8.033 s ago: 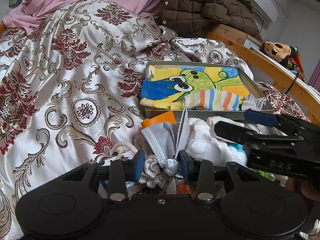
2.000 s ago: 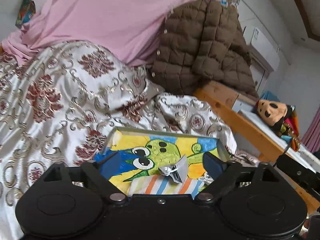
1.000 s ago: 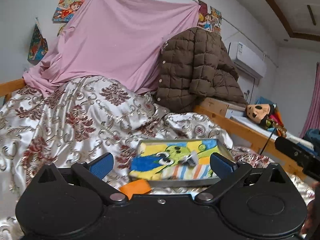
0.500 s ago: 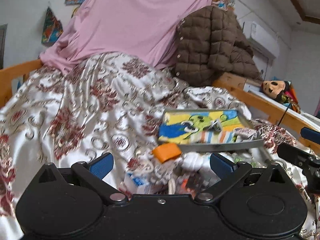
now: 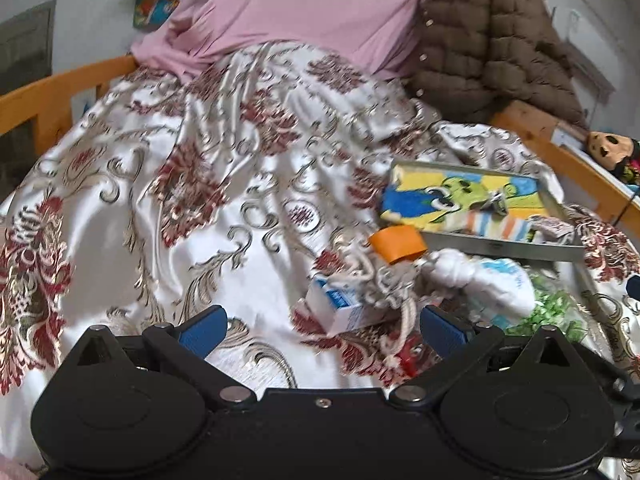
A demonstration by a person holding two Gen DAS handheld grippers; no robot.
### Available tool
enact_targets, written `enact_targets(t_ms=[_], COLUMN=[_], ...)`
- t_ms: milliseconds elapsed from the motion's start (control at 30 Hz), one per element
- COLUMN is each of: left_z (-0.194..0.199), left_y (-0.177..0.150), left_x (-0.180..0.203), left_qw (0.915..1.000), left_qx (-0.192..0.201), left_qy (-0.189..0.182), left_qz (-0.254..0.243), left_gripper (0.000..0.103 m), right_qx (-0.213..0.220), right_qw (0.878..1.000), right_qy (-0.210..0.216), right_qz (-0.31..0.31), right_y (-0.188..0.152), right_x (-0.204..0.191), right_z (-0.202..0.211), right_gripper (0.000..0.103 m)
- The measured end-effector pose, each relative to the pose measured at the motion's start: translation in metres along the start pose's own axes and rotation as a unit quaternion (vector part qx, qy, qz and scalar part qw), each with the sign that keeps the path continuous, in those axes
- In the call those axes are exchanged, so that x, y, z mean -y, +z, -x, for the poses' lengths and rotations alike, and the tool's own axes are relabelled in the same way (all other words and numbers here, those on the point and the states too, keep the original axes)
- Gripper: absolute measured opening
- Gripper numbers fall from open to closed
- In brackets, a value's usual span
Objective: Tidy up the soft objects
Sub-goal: 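Withdraw both open tools from the tray back over the pile, then move the left tool to the orange silicone piece while the right tool approaches the blue-printed white towel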
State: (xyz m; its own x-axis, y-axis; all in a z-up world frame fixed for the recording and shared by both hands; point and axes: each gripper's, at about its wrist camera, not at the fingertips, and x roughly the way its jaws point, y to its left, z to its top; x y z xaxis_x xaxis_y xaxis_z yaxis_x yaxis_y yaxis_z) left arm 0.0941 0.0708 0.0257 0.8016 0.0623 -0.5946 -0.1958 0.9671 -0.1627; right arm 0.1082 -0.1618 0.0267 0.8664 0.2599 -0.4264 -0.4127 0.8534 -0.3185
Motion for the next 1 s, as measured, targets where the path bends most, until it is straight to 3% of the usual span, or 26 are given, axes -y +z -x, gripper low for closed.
enact_targets(t_ms=[467, 833, 1000], left_z=[-0.018, -0.029, -0.039], left_y=[-0.005, -0.003, 0.004], left_x=[0.001, 0.009, 0.012], left_qw=[0.9979, 0.9969, 0.9971], left_qx=[-0.058, -0.076, -0.071], left_qy=[0.03, 0.011, 0.01], left_qz=[-0.003, -0.016, -0.026], left_gripper=[0.102, 0.102, 0.102], right_qx=[-0.06, -0.061, -0.052], right_qw=[0.997, 0.996, 0.997], right_qy=[0.012, 0.032, 0.019], right_qz=[0.044, 0.05, 0.063], right_y=[-0.007, -0.002, 0.001], right_x=[-0.015, -0.011, -0.005], right_z=[-0.014, -0.04, -0.058], right_gripper=[0.102, 0.102, 0.102])
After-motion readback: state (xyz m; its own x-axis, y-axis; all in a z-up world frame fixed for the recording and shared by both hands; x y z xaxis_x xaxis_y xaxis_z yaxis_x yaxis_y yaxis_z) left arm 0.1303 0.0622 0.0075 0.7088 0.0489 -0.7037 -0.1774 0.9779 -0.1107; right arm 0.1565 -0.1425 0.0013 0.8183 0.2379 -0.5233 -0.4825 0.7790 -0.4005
